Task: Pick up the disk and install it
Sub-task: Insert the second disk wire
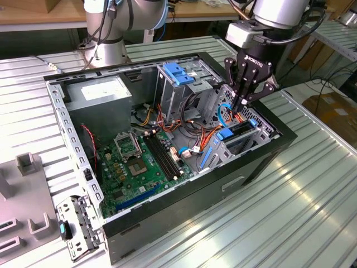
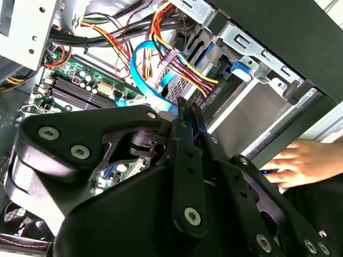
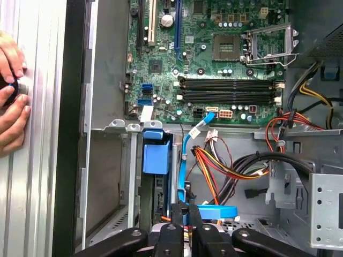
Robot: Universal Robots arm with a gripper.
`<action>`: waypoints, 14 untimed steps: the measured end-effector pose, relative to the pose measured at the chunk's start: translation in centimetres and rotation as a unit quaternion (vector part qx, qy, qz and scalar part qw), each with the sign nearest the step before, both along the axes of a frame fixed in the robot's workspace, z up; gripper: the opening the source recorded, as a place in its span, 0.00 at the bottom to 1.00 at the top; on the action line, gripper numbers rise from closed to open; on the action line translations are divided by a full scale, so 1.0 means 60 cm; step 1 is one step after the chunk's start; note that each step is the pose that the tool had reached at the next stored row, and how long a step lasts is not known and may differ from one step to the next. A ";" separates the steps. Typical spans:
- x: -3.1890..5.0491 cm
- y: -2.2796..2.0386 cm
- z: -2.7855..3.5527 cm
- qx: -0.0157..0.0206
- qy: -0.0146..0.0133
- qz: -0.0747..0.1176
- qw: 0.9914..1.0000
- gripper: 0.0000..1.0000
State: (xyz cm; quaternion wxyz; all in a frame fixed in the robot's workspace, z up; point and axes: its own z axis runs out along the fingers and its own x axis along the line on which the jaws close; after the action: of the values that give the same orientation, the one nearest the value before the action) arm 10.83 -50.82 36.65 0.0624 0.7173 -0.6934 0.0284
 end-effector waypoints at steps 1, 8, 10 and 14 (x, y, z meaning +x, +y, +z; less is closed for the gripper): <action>0.000 0.0000 0.000 0.000 0.000 0.000 1.000 0.16; -0.001 -0.0001 -0.001 0.000 -0.001 0.000 1.000 0.16; -0.001 0.0000 -0.001 0.000 -0.001 0.000 1.000 0.16; -0.001 -0.0004 -0.002 0.000 -0.004 0.000 1.000 0.16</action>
State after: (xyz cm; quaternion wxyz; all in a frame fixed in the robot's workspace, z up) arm 10.75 -50.84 36.53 0.0596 0.7172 -0.6936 0.0312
